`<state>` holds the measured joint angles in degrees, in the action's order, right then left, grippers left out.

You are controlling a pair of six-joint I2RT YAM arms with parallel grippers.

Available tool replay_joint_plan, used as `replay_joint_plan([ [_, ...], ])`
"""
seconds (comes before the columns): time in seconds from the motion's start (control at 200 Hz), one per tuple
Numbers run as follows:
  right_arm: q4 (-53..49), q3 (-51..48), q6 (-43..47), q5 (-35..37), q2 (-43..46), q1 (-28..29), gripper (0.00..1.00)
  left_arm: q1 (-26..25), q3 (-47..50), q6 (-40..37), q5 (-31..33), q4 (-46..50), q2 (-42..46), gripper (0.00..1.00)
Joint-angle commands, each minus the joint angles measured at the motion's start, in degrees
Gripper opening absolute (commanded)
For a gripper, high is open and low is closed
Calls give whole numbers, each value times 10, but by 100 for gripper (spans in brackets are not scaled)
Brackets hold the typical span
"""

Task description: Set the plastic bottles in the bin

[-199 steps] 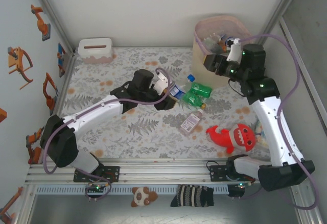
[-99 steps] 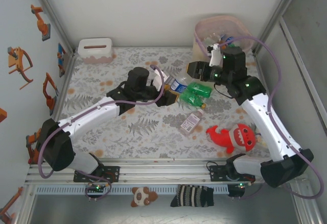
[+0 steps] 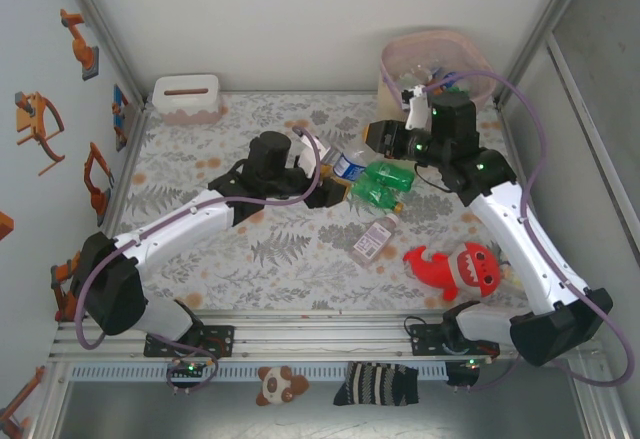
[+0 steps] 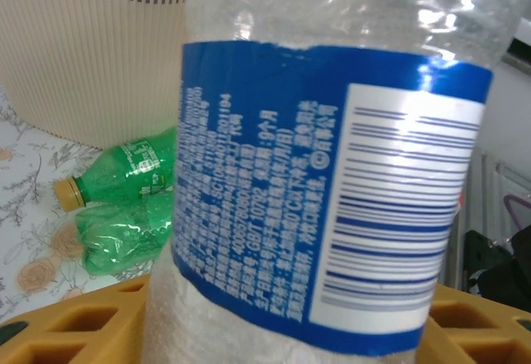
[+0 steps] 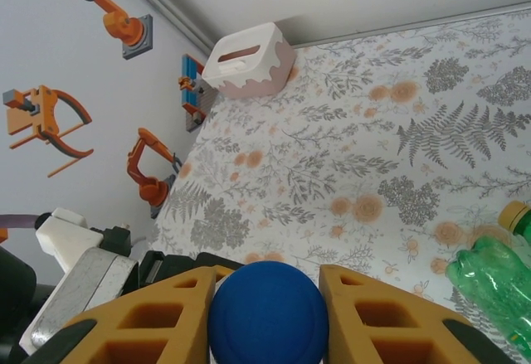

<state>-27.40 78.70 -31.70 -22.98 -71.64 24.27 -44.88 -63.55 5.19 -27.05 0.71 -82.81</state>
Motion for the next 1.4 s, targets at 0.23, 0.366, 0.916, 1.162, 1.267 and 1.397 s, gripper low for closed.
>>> replay_joint_plan([
  [0.23,-63,90,77,135,-29,-9,26,19,28,9,8,-36,41,74],
  [0.366,-92,158,119,166,-55,-32,26,25,39,10,13,-44,51,74],
  [0.916,-28,319,156,212,-147,-182,26,50,63,12,6,-54,63,74],
  [1.162,-19,381,101,139,-243,-247,26,57,69,15,5,-54,66,73],
  [1.267,-19,404,82,102,-279,-264,26,59,71,17,5,-55,67,73],
  [1.397,-22,420,57,55,-316,-282,26,61,75,20,5,-54,68,73],
])
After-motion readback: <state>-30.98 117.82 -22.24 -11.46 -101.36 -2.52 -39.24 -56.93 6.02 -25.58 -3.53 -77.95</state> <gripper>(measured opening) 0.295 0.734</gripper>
